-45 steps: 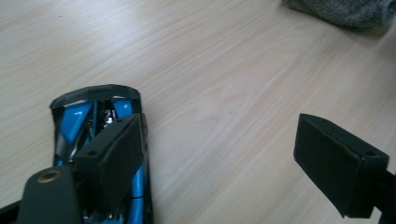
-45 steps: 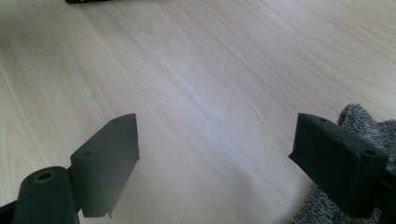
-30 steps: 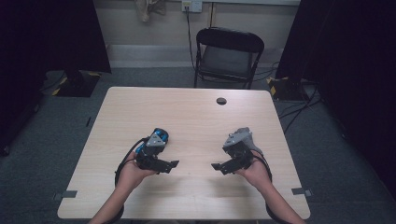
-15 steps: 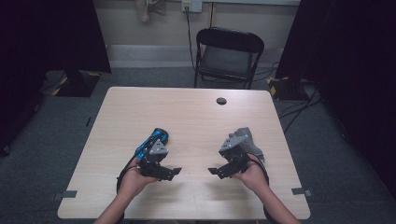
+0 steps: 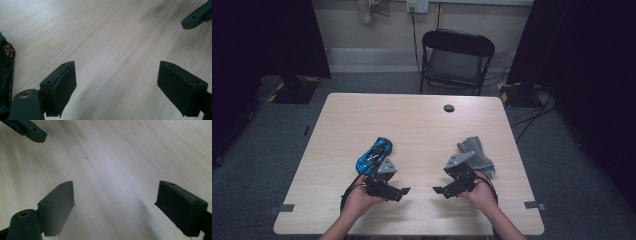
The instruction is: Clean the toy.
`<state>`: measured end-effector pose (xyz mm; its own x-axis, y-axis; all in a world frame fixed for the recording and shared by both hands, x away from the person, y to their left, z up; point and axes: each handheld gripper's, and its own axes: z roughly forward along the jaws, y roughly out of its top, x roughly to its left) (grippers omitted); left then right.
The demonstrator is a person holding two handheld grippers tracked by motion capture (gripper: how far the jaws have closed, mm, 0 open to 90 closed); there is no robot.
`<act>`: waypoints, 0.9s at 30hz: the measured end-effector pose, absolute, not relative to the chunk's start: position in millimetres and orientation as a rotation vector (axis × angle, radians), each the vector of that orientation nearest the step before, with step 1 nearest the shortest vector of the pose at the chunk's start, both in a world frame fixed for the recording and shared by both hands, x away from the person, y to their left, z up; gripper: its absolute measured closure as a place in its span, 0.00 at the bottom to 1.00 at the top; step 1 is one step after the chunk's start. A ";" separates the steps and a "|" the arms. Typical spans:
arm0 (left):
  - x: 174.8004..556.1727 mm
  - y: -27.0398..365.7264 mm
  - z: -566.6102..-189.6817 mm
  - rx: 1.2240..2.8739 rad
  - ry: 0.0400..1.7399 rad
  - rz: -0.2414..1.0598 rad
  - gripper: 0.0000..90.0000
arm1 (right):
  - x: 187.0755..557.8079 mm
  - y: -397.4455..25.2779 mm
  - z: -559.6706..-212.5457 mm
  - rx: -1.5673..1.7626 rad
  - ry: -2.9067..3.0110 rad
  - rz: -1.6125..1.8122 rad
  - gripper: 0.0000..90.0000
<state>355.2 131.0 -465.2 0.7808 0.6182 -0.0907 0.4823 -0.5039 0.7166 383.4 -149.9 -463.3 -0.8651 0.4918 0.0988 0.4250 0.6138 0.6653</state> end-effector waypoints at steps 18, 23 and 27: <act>347.1 124.0 -474.8 2.219 0.787 0.217 0.17 | 369.9 -145.2 -483.6 0.746 2.770 1.083 0.16; 343.6 121.7 -477.3 2.223 0.770 0.236 0.17 | 367.4 -145.5 -485.6 0.741 2.771 1.084 0.16; 342.4 119.7 -480.9 2.246 0.758 0.226 0.17 | 364.8 -146.1 -488.0 0.724 2.772 1.061 0.16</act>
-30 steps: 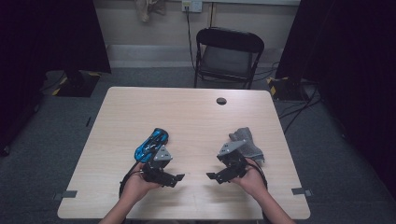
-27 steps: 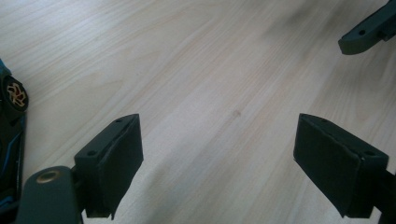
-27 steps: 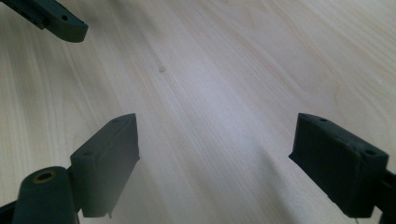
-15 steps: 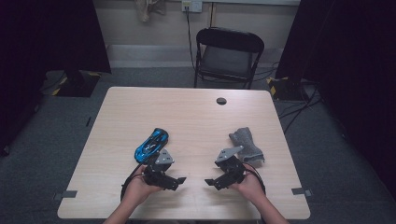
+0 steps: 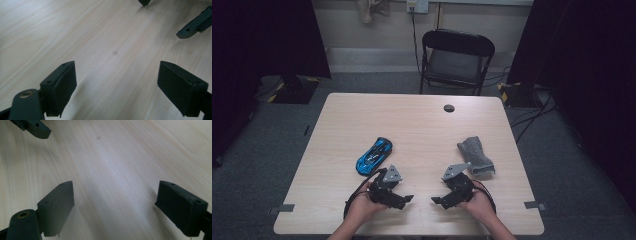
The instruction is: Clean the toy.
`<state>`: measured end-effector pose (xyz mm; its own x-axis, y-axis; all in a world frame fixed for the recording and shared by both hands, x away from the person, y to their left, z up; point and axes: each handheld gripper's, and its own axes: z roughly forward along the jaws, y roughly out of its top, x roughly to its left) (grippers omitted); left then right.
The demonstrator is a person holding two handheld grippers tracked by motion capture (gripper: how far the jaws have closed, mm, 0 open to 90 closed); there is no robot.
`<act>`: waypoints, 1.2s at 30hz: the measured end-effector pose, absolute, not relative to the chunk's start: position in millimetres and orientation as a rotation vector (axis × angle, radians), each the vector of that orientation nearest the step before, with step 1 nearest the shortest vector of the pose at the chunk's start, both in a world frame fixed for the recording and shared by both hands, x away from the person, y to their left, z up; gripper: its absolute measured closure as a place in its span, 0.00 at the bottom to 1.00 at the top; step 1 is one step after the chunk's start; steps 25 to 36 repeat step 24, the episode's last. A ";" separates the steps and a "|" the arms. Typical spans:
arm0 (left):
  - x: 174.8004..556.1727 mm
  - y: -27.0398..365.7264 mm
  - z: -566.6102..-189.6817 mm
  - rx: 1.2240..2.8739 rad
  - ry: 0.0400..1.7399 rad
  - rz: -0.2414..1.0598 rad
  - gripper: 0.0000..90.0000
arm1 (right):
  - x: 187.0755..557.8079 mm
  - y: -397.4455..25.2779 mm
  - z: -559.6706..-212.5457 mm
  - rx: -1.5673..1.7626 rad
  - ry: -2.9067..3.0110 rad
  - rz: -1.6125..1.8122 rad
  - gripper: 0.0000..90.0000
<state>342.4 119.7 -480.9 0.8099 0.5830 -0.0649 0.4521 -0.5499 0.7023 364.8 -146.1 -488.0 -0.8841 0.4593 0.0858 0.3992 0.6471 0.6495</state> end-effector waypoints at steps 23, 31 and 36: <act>340.2 112.0 -498.1 2.287 0.655 0.240 0.13 | 353.1 -149.7 -502.0 0.674 2.656 1.142 0.11; 340.2 112.0 -498.1 2.287 0.655 0.240 0.12 | 353.1 -149.7 -502.0 0.674 2.656 1.142 0.11; 340.2 112.0 -498.1 2.287 0.655 0.240 0.12 | 353.1 -149.7 -502.0 0.674 2.656 1.142 0.11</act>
